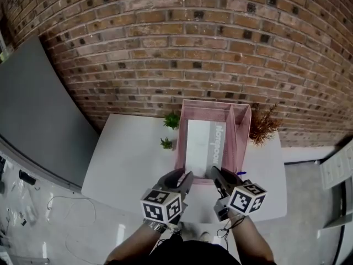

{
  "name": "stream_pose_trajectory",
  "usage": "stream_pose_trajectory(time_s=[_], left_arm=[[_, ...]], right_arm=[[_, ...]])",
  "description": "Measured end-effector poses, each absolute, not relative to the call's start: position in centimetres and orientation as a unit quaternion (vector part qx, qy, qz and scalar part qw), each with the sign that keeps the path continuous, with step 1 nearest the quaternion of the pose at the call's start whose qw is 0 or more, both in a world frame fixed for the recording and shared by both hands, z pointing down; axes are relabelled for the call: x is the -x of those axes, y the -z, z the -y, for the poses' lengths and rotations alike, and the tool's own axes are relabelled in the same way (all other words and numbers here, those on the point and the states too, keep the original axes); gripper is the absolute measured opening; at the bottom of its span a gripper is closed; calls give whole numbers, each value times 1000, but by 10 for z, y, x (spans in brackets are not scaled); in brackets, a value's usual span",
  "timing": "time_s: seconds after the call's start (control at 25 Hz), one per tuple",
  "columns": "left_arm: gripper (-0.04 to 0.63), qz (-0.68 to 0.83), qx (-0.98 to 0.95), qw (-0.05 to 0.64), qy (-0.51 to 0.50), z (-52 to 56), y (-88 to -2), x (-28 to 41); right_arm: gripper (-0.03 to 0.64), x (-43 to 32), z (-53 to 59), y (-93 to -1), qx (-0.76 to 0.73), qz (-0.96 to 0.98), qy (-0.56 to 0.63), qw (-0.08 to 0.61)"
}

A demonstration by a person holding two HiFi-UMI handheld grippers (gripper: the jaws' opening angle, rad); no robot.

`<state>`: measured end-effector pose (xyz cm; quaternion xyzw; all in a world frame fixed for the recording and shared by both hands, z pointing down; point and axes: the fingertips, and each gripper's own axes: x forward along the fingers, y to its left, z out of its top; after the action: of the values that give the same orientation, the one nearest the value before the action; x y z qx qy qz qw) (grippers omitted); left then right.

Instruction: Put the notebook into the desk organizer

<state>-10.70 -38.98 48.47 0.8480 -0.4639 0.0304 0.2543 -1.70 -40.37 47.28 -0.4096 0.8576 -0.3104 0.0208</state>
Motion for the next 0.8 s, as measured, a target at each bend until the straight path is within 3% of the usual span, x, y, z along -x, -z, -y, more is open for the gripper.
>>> stream_pose_trajectory(time_s=[0.48, 0.8], left_arm=[[114, 417, -886, 191, -75, 411, -494, 80], [114, 412, -885, 191, -104, 423, -509, 73]], right_arm=[[12, 30, 422, -480, 437, -845, 307, 2], [14, 34, 432, -486, 433, -842, 322, -8]])
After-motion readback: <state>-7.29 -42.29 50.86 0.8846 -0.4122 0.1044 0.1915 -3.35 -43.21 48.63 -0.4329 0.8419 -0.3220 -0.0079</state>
